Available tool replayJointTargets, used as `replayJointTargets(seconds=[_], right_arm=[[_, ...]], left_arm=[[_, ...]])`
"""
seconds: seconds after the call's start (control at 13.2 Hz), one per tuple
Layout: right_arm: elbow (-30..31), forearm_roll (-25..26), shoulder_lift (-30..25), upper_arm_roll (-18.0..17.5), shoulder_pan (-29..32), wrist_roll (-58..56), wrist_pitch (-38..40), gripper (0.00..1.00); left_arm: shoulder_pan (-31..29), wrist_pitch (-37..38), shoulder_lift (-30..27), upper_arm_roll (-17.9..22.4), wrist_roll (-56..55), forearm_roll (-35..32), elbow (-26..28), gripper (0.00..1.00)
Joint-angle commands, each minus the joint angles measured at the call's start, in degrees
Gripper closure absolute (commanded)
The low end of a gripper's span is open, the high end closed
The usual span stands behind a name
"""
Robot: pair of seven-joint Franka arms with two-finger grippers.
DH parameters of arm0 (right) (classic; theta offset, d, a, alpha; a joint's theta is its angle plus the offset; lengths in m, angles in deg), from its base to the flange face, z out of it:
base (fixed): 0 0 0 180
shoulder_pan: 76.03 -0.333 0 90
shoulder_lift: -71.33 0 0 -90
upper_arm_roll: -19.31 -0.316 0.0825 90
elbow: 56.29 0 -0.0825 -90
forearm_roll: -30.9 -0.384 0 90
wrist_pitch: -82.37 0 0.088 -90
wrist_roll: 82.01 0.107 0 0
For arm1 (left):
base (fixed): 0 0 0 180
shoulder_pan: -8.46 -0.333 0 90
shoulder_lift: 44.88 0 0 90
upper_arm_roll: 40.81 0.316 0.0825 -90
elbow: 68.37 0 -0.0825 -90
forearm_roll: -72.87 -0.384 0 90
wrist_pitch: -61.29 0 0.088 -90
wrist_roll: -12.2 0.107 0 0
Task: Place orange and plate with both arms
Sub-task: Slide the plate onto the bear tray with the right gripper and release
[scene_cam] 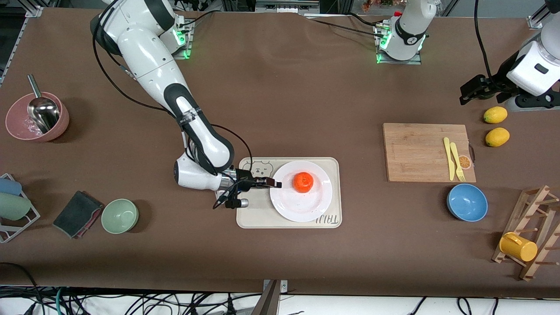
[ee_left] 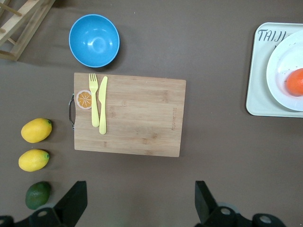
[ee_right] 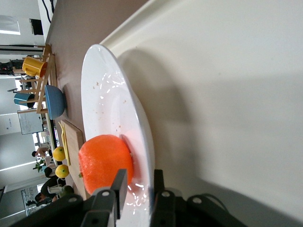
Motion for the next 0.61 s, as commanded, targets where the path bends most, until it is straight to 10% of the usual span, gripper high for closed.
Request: replayJointTargets(seconds=[0.0,0.53], right_arm=[[-0.92,10.47,-2.43,0.72,0.10,1.37,0.22,0.00],[7.52,56.79,-18.69,6.95,-0.07,14.99,16.69,0.00]], left_arm=[[-0.25,1.13,0.76,-0.03,0.95,0.39,-1.77,0.00],[-0.25,1.05,0.76,-0.03,0.95,0.48,-1.77,0.00]])
